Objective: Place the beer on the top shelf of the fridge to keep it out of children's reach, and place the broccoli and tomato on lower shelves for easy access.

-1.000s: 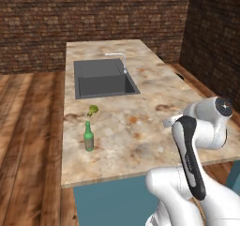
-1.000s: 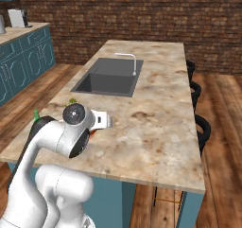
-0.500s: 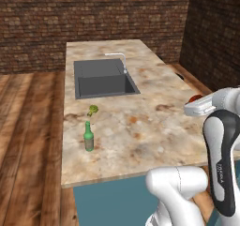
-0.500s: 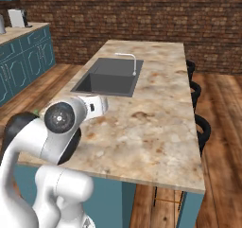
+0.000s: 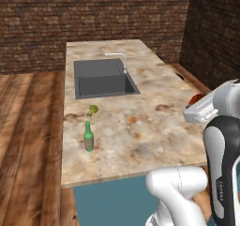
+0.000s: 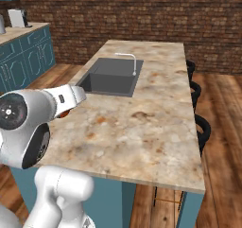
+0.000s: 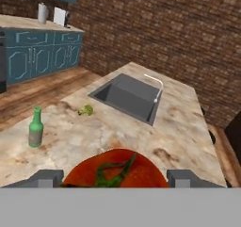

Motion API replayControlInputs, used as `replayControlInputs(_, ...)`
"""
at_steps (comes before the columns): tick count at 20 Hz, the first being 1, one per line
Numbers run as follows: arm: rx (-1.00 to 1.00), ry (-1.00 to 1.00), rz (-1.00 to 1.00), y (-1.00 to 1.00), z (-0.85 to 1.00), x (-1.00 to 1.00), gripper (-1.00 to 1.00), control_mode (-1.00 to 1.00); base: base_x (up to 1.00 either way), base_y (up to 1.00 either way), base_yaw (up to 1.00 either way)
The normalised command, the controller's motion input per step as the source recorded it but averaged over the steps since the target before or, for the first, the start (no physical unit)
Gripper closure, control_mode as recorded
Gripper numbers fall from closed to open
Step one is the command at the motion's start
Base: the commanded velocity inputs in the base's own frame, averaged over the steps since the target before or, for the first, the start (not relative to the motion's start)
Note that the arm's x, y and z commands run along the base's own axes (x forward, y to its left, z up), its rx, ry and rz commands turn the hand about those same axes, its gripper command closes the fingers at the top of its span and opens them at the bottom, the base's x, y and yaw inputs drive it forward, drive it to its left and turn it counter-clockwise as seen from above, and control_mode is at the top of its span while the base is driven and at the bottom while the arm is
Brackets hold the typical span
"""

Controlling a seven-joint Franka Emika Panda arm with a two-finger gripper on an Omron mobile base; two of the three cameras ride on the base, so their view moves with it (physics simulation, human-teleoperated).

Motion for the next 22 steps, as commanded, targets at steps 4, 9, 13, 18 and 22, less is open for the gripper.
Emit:
replayControlInputs(4,-0.21,0.00,0.00,0.36,0.29,-0.46,1.00,-1.00,0.00,0.00,0.00)
replayControlInputs(9,-0.04,0.00,0.00,0.05,0.04,-0.09,1.00,1.00,-0.30,0.02,-0.02)
replayControlInputs(13,0.00,0.00,0.00,0.00,0.00,0.00,1.00,1.00,-0.38,-0.44,-0.15)
replayControlInputs(18,0.00,0.00,0.00,0.00,0.00,0.00,1.00,1.00,-0.44,-0.80,-0.26)
replayControlInputs(22,0.00,0.00,0.00,0.00,0.00,0.00,1.00,1.00,-0.30,-0.97,-0.39)
